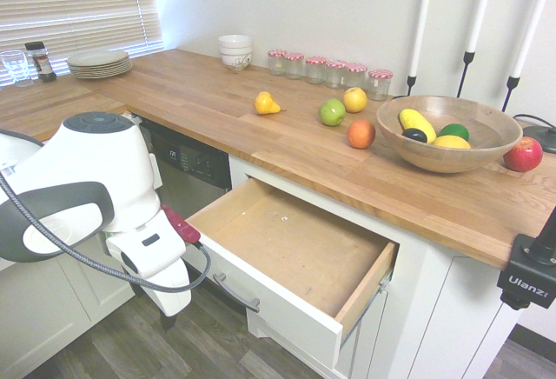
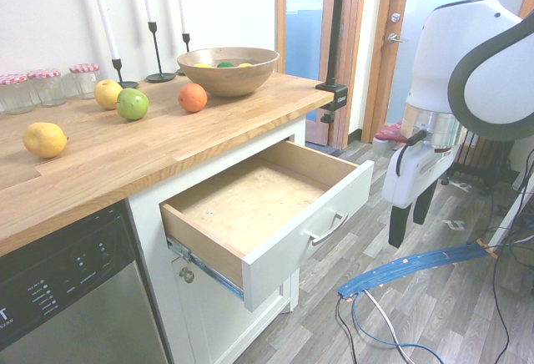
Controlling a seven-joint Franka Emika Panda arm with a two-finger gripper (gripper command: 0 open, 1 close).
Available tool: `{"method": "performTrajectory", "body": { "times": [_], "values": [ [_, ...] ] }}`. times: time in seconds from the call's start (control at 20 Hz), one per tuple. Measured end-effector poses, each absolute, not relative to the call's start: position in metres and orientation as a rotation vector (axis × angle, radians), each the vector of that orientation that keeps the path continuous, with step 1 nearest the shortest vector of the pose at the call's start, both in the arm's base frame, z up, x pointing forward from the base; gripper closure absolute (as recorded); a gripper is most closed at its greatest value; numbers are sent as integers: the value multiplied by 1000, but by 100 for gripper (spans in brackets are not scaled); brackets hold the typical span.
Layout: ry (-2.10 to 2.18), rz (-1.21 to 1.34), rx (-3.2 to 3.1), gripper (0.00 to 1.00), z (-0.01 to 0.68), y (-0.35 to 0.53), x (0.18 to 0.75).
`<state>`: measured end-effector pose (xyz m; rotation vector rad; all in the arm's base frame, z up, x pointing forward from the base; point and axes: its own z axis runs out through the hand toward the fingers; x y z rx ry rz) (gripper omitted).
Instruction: Close the drawer
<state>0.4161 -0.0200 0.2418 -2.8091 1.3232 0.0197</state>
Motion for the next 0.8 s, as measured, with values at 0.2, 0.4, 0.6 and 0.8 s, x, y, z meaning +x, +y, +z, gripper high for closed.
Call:
{"method": "performTrajectory", "body": {
  "times": [0.2,0.4,0.6,0.8],
  "values": [
    [1320,33,-2809,0,223,-24,422],
    [1321,55,-2816,0,209,-28,428],
    [1327,92,-2820,0,189,-29,433],
    [1334,125,-2823,0,168,-31,440]
  ]
}}
